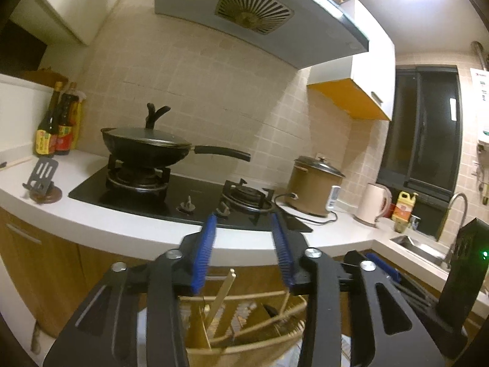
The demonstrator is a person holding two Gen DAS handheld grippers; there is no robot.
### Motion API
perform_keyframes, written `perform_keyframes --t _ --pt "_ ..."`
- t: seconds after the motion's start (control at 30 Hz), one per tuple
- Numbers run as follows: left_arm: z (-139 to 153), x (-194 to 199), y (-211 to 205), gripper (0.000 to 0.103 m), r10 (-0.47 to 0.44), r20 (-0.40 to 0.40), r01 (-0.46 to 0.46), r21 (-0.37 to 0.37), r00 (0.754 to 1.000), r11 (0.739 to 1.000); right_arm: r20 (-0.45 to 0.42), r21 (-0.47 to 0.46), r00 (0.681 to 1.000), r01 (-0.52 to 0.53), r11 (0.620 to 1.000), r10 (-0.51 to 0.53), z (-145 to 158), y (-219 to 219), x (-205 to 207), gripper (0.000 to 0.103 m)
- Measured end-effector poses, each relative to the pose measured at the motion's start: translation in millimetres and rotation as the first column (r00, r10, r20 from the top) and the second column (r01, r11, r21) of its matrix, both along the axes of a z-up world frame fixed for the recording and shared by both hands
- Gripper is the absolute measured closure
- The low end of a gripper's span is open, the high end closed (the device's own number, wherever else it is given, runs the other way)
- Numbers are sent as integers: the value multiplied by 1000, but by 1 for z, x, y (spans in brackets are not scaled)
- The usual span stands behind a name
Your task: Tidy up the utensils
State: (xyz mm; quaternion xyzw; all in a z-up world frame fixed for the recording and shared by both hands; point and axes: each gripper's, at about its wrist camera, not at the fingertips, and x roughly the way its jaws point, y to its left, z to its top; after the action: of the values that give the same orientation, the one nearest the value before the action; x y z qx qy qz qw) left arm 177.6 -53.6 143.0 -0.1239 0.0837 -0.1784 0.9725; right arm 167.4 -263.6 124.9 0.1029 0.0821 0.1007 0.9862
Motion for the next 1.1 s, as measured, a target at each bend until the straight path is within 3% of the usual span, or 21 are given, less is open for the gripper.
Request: perform_keyframes --t 0.13,0.27,0.47,0.63,0.8,1.03,1.1 --pt "13 -39 9 51 -5 15 5 11 1000 1000 -12 -28 1000 -4 1000 4 9 -3 -32 38" --pt "18 -72 16 37 -2 13 2 21 1000 1000 -34 -35 999 -10 999 9 12 -5 -58 22" --pt "7 -118 20 23 48 5 -49 76 999 996 -47 -109 999 1 994 -6 -1 9 -97 10" --pt "-7 -140 24 20 93 -29 -89 115 995 989 -70 -138 998 -8 990 -2 -18 20 -118 8" --pt "-23 -160 24 15 168 -35 -160 170 985 972 -78 -98 997 -7 995 -1 -36 20 -129 8" --pt "-39 -157 15 9 261 -3 -257 179 965 950 51 -110 997 67 992 -62 -51 26 -135 8" --pt "-47 -150 11 9 276 -14 -268 192 961 944 54 -107 995 83 991 -78 -55 25 -132 8"
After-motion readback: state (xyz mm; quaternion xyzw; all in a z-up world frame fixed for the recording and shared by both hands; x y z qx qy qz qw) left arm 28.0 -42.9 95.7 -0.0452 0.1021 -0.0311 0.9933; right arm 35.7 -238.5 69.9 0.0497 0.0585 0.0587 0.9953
